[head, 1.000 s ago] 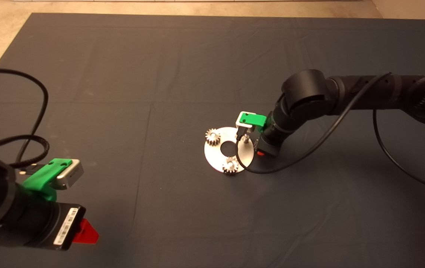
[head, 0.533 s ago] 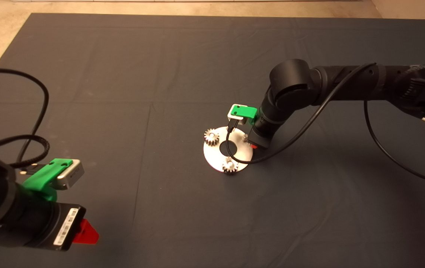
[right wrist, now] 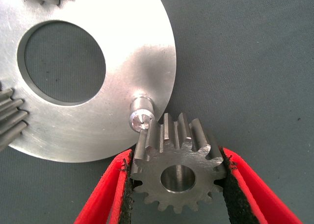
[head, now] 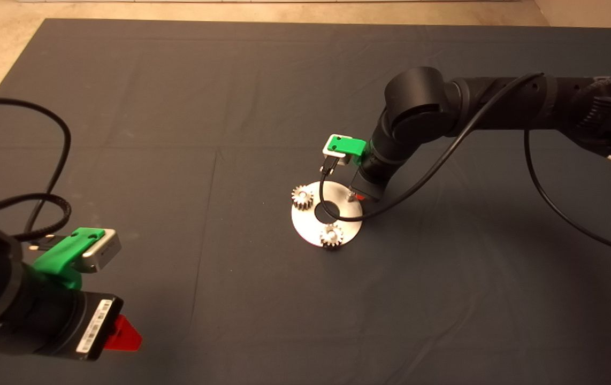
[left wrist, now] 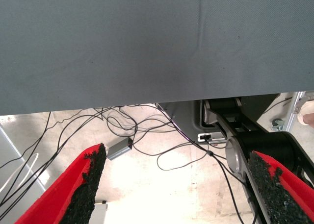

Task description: Install three planetary gears onto the carrier pins

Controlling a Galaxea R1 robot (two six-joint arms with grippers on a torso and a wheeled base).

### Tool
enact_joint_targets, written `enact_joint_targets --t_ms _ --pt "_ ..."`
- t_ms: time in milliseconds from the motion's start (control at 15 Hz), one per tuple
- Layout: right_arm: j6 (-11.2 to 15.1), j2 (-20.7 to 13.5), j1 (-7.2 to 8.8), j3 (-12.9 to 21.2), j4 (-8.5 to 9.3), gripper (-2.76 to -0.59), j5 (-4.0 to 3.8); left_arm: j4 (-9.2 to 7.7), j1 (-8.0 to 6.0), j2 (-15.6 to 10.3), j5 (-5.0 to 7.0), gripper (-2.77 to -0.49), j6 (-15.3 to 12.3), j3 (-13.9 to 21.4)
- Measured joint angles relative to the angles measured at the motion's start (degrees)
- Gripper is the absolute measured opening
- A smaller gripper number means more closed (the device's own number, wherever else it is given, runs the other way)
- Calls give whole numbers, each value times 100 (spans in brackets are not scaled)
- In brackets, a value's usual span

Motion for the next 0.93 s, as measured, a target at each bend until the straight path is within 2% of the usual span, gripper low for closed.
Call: enact_joint_targets --t_ms 400,933 --pt "110 99 0 -62 75 -226 0 0 1 2 0 -119 0 0" --pt "154 224 21 -379 222 -226 13 0 1 2 1 -119 0 0"
